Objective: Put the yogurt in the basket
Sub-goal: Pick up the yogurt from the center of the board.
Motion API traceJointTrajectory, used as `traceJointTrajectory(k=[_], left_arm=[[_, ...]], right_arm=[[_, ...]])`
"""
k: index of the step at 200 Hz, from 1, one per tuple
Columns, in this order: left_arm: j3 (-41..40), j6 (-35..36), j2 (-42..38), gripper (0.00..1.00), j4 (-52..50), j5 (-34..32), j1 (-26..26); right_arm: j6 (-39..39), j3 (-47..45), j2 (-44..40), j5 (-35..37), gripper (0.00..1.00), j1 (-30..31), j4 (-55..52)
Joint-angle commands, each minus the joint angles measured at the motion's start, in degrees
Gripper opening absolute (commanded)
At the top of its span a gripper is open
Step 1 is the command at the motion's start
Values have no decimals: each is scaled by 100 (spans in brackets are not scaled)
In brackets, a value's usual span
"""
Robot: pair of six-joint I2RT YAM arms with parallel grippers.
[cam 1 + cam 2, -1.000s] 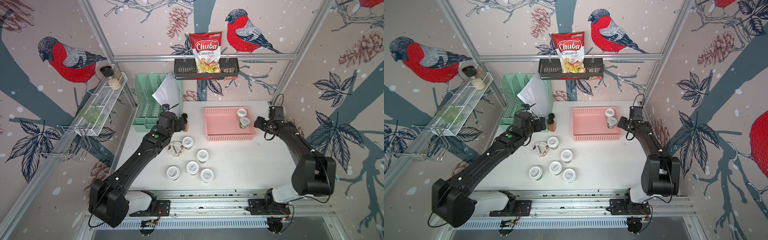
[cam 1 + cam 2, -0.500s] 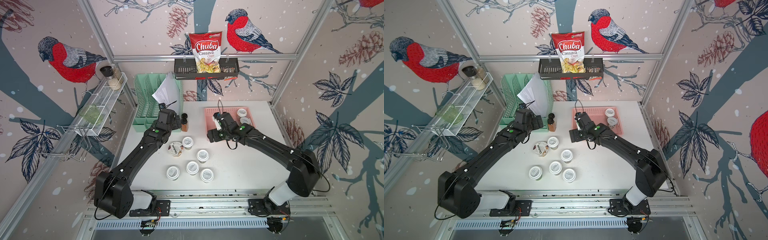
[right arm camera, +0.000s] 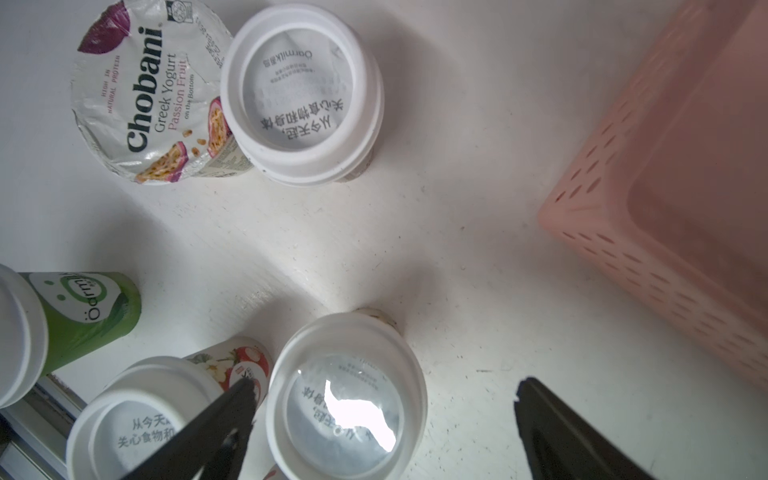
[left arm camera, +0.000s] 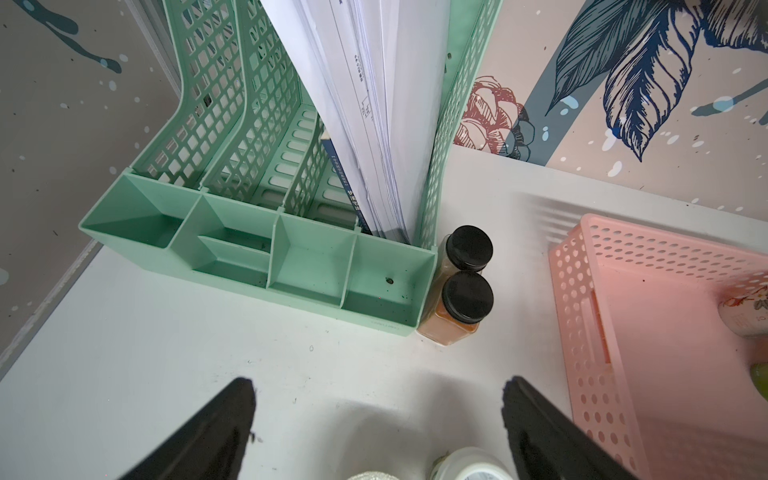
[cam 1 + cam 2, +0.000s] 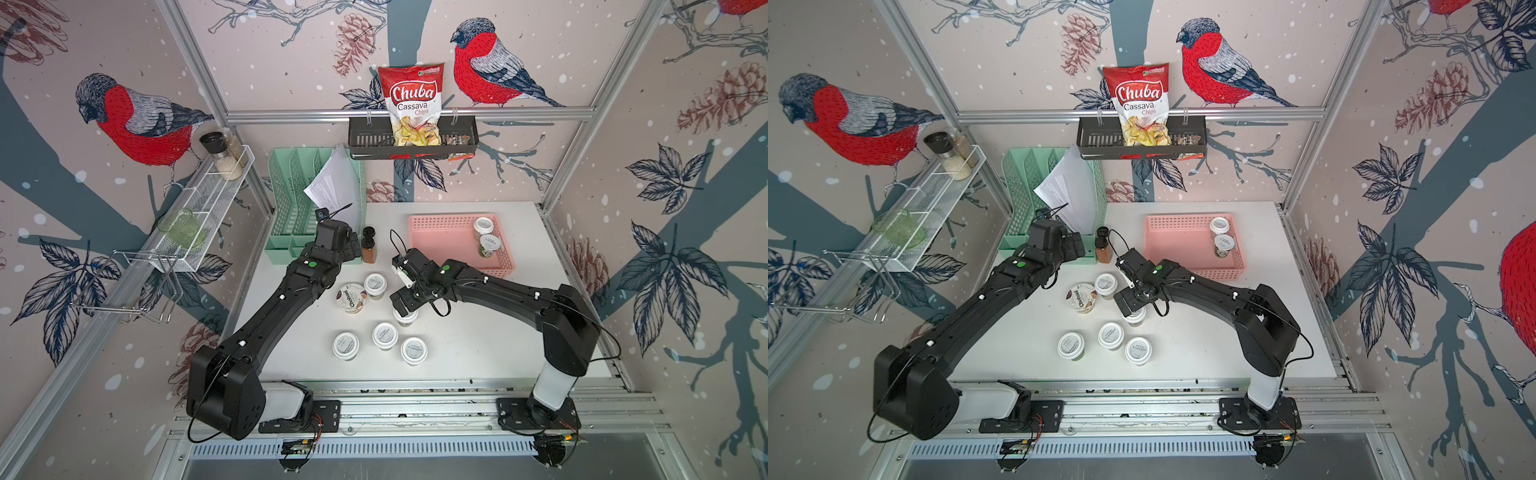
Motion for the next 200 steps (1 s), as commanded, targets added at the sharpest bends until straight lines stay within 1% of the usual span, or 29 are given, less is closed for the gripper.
traceJointTrajectory(k=[1,39,85,147,200], left_arm=[[-4,52,-37,96,71,18,24],[-5,63,-50,96,82,45,21],[-6,66,-81,96,85,60,17],[-38,64,-108,96,99,62,18],[-39,66,-97,96,107,97,14]], right_arm=[[-20,14,23,32,100,85,-101],[16,-81,77,43,100,249,-131],[39,-162,103,239,100,247,-106],[36,-247,132,355,90,255,-108],[45,-217,132,341,88,283,-71]])
